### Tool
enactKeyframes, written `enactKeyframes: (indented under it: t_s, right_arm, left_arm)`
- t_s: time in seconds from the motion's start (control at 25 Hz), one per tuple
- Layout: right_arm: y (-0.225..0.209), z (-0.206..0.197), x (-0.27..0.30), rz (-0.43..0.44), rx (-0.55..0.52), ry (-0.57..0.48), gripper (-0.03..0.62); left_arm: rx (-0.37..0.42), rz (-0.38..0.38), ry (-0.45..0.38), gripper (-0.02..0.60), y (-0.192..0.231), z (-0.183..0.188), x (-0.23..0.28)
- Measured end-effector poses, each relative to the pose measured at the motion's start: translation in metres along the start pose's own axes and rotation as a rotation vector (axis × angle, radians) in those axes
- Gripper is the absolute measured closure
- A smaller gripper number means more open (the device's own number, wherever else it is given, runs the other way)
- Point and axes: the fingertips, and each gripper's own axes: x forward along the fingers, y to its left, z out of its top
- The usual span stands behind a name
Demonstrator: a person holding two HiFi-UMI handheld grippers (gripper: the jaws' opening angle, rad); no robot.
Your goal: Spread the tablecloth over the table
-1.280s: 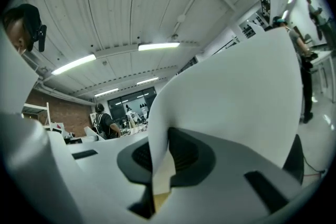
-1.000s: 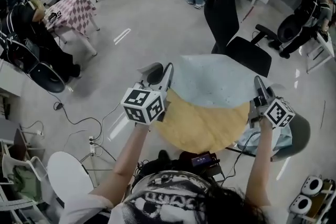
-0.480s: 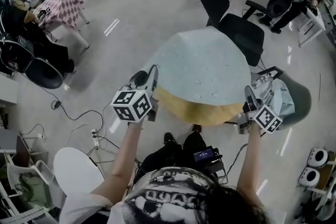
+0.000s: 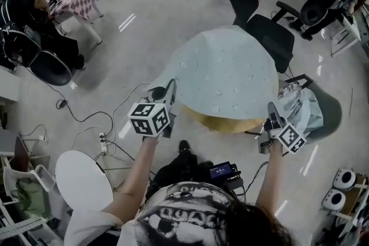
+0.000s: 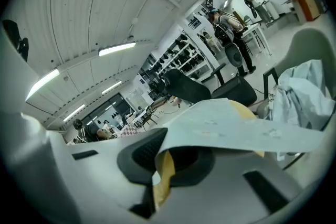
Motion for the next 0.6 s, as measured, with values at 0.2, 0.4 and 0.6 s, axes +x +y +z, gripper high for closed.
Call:
enactKeyframes:
  t_s: [0.2,0.4,0.6]
  right_arm:
    - [-0.004,-0.004,-0.012,0.018,0.01,0.005,0.589]
    - [-0.018,-0.004,-0.03,0.032,0.025,0.009,0.589]
    - [-0.041,-0.011,-0.052,0.031,0.056,0.018,0.589]
  left_arm:
    - [-0.045,0.028,-0.002,0.568,0.0,-0.009,-0.013]
    - [-0.048,0.048,0.023,0.568,-0.017,-0.027,-0.023]
    - [-0.045,0.075,0.062,0.568,-0.037,-0.057,-0.029]
